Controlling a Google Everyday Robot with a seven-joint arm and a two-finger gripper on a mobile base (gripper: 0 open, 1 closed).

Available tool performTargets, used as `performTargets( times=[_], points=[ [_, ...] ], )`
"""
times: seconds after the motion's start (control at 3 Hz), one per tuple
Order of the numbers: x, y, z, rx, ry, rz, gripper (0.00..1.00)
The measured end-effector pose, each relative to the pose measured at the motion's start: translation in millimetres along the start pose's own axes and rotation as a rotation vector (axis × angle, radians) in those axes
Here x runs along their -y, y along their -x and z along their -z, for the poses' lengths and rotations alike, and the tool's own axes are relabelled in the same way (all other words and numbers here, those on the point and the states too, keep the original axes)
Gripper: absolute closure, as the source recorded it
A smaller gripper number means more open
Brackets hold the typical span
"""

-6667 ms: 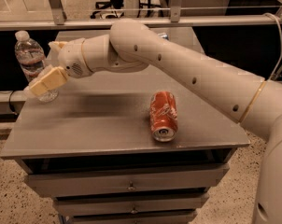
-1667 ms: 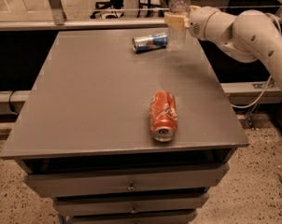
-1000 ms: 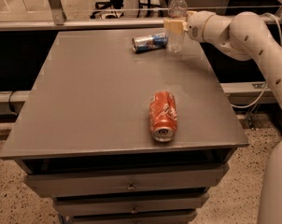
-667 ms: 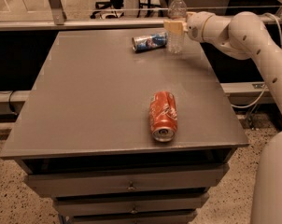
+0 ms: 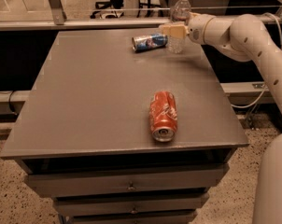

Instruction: Move water bottle near redbull can

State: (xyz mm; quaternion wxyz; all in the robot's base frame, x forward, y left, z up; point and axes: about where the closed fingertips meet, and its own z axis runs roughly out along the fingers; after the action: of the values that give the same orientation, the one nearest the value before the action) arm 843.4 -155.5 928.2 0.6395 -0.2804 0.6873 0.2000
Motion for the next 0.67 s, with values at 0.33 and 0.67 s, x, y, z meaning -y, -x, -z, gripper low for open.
performTargets(
  times=[0.33, 0.67],
  points=[
    [-0.6, -1.0, 4.6, 0.0, 0.0, -0.001, 0.0],
    [-4.8, 4.6, 11.2, 0.0, 0.011, 0.008, 0.0]
  ],
)
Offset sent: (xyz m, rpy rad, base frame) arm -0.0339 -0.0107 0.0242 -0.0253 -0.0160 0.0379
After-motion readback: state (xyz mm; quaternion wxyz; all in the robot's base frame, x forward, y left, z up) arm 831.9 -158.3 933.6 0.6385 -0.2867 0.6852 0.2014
